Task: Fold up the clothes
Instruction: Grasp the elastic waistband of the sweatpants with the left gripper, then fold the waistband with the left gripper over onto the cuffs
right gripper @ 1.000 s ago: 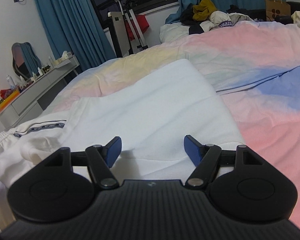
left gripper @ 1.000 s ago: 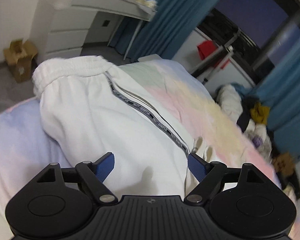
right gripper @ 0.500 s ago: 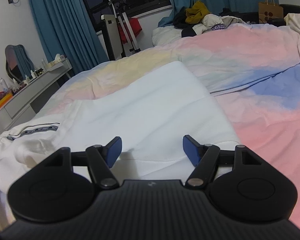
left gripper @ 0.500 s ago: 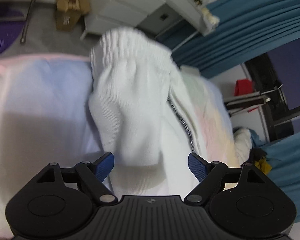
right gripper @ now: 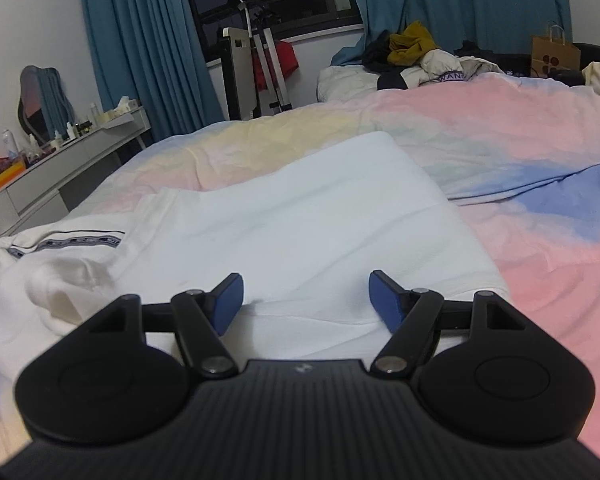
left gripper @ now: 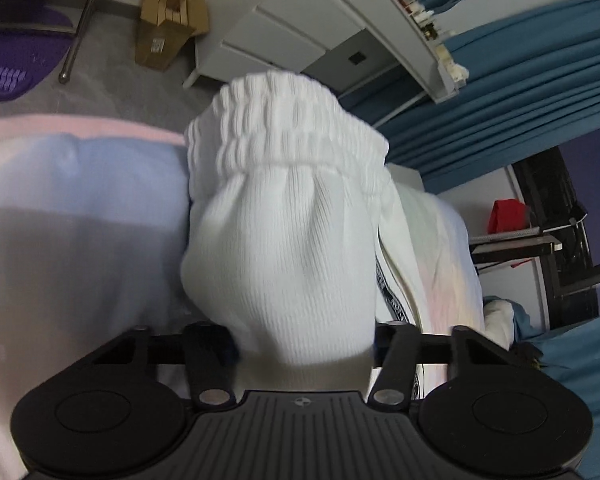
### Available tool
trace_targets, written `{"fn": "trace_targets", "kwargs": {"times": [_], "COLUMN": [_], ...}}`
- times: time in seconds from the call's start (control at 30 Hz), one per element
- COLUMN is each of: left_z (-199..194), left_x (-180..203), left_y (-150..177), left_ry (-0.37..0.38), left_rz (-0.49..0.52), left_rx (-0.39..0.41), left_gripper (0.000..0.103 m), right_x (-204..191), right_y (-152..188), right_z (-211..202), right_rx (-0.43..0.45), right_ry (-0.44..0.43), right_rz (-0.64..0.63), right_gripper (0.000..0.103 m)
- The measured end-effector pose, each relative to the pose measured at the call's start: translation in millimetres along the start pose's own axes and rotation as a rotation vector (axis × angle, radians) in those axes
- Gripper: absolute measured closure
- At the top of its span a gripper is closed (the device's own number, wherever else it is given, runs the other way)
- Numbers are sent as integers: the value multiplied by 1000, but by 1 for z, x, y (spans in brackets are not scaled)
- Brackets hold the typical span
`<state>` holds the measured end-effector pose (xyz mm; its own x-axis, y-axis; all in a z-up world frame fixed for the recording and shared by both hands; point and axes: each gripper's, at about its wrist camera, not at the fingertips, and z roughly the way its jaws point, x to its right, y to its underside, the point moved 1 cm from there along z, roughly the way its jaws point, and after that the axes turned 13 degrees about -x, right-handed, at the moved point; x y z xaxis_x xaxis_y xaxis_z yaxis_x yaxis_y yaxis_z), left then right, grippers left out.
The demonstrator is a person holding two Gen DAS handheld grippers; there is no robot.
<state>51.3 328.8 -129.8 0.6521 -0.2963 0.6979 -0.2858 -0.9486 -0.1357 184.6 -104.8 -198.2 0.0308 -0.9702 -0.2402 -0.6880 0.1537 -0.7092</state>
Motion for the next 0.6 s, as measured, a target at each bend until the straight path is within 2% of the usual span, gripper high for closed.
{"fn": "trace_targets", "kwargs": {"times": [0.1, 0.17, 0.23, 0.37, 0.53, 0.6], "left_z": [1, 0, -4, -22, -46, -50], "left_x": [-2, 1, 13, 60, 143, 177], "left_y": [-2, -3, 0, 22, 77, 108], "left_ry": [32, 47, 45, -18, 50, 81], "left_rz": [-12, 9, 64, 253, 519, 638], "left_rx": [-3, 16, 46, 148, 265, 292], "left_gripper": [63, 80, 84, 85, 85, 85], "right_x": [2, 3, 5, 7, 14, 25], "right_y": [1, 1, 1, 3, 2, -2], "right_z": [3, 3, 3, 3, -3, -11], "right_rx": [-9, -10, -12, -15, -4, 23], "right_ry": [-1, -7, -14, -15, -37, -91], "right_rz": [2, 3, 6, 4, 51, 130], "right_gripper": [31, 31, 31, 34, 34, 34]}}
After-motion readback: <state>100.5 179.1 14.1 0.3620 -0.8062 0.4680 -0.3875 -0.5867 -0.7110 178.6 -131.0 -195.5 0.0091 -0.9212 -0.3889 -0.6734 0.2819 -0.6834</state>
